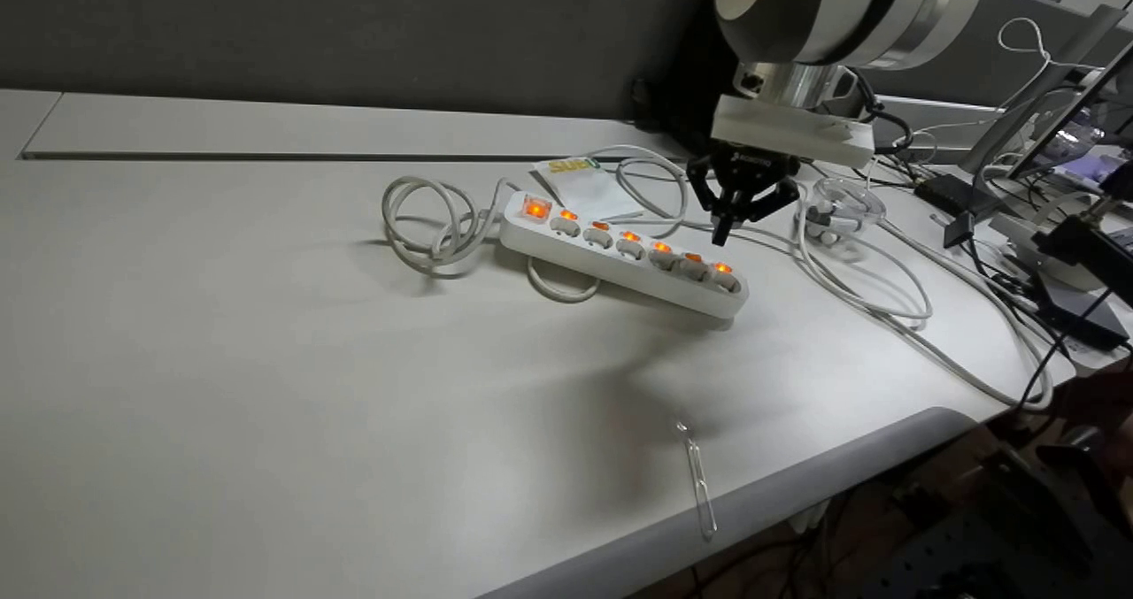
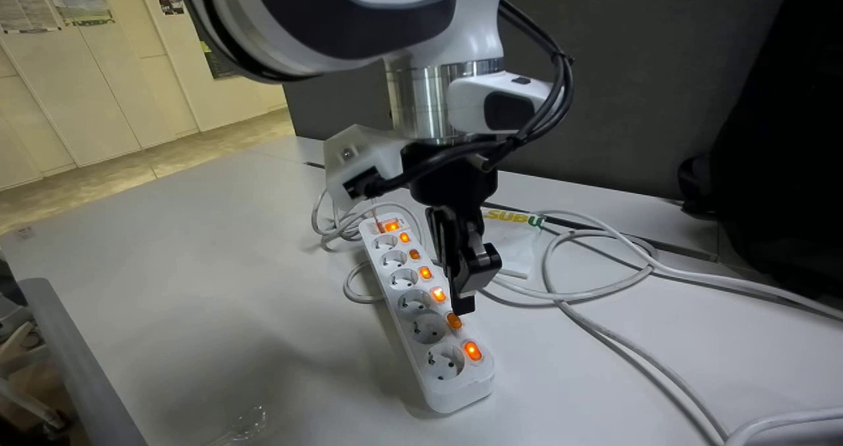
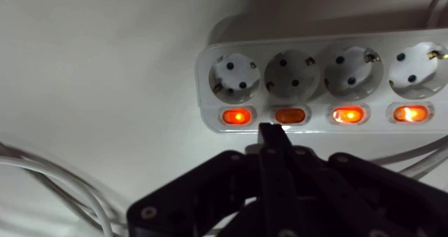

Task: Turn on the second switch from the right of the adapter

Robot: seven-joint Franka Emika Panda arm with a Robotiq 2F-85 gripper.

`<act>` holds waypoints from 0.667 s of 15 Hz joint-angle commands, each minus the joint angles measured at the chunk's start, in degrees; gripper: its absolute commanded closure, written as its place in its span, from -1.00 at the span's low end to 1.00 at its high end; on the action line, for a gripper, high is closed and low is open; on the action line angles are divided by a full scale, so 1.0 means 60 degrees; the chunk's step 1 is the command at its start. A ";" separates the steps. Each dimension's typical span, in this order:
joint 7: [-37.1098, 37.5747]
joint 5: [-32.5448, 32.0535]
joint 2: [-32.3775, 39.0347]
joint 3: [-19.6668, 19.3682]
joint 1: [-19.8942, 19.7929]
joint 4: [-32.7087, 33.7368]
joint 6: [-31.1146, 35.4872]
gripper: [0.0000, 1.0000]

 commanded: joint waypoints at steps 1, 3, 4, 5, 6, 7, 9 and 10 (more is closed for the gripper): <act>-0.0020 0.0025 0.0030 -0.0032 0.0035 0.0053 -0.0023 0.98; -0.0019 0.0025 0.0045 -0.0033 0.0036 0.0077 -0.0023 1.00; 0.0010 0.0018 0.0082 -0.0036 0.0059 0.0084 0.0072 1.00; 0.0012 0.0044 0.0145 -0.0017 0.0055 0.0127 0.0032 1.00; 0.0042 0.0030 0.0199 -0.0025 0.0071 0.0141 0.0065 1.00; 0.0038 0.0023 0.0256 -0.0021 0.0080 0.0137 0.0104 1.00; 0.0048 -0.0004 0.0354 -0.0037 0.0119 0.0124 0.0210 1.00; 0.0051 -0.0013 0.0414 -0.0049 0.0144 0.0123 0.0283 1.00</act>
